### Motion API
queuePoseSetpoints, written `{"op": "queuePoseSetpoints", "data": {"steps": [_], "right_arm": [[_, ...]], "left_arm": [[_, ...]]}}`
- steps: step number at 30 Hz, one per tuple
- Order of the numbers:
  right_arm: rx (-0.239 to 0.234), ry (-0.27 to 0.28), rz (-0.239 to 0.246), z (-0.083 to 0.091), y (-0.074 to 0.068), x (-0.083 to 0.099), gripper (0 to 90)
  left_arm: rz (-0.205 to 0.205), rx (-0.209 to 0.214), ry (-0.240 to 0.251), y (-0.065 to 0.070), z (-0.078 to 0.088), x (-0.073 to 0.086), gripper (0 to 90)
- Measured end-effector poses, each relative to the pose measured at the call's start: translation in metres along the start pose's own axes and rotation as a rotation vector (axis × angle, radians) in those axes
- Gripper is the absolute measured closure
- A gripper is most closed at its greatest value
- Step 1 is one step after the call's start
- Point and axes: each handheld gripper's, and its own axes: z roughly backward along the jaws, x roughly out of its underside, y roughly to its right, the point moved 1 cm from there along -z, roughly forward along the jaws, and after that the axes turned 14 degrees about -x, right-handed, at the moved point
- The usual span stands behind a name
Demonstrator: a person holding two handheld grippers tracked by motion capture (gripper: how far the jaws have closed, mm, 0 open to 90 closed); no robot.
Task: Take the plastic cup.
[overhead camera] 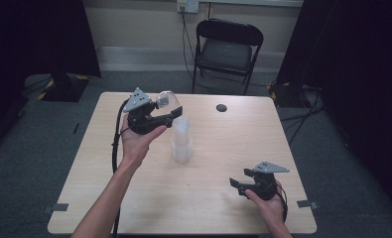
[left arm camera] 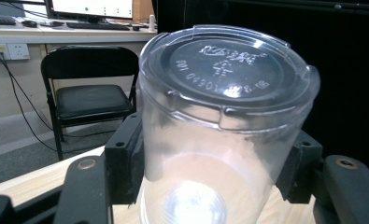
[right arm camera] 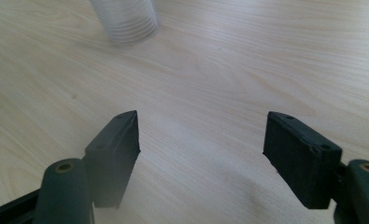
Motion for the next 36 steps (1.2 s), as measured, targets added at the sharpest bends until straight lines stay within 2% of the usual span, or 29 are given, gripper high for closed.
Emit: {"op": "queuePoseSetpoints", "data": {"steps": [3,6,8,10,12,14,19,22,24,27,32,34,36], "right_arm": [[0.001,-0.002,0.000,-0.001,0.000,0.000,26.8],[0.001,-0.001,0.008,0.000,-0.001,0.000,27.6],[0.000,-0.003,0.004,0.000,-0.002,0.000,27.6],[-0.004,-0.003,0.008,-0.001,-0.002,0.000,27.7],[-0.005,-0.003,0.010,-0.001,-0.003,0.000,27.9],[0.001,-0.007,0.014,-0.001,-0.004,0.000,28.3],[0.006,-0.015,0.018,-0.002,-0.004,0.000,30.2],[0.007,-0.017,0.021,-0.003,-0.006,0.000,30.2],[0.005,-0.007,0.025,-0.004,-0.008,-0.001,30.4],[0.011,0.005,0.033,-0.004,-0.011,-0.004,30.4],[0.004,0.016,0.057,-0.008,-0.019,-0.007,30.4],[-0.014,0.013,0.063,-0.010,-0.022,-0.008,30.9],[-0.027,0.017,0.067,-0.012,-0.026,-0.010,31.5]], "left_arm": [[-0.002,0.007,-0.009,0.000,0.006,0.000,37.4],[0.021,0.021,-0.020,-0.002,0.011,0.003,37.6],[0.025,-0.004,-0.021,-0.004,0.014,0.004,37.8],[0.037,-0.008,-0.027,-0.006,0.018,0.005,38.0],[0.053,-0.046,-0.047,-0.009,0.021,0.007,38.7],[0.074,-0.051,-0.051,-0.014,0.024,0.008,38.9],[0.074,-0.064,-0.062,-0.020,0.034,0.013,39.0],[0.084,-0.056,-0.074,-0.021,0.040,0.016,39.0],[0.100,-0.034,-0.073,-0.020,0.044,0.018,39.0],[0.105,-0.025,-0.081,-0.017,0.048,0.022,39.0],[0.116,0.016,-0.088,-0.010,0.054,0.030,39.1],[0.094,0.018,-0.079,-0.007,0.055,0.035,39.1],[0.088,0.020,-0.097,-0.004,0.056,0.039,39.1]]}}
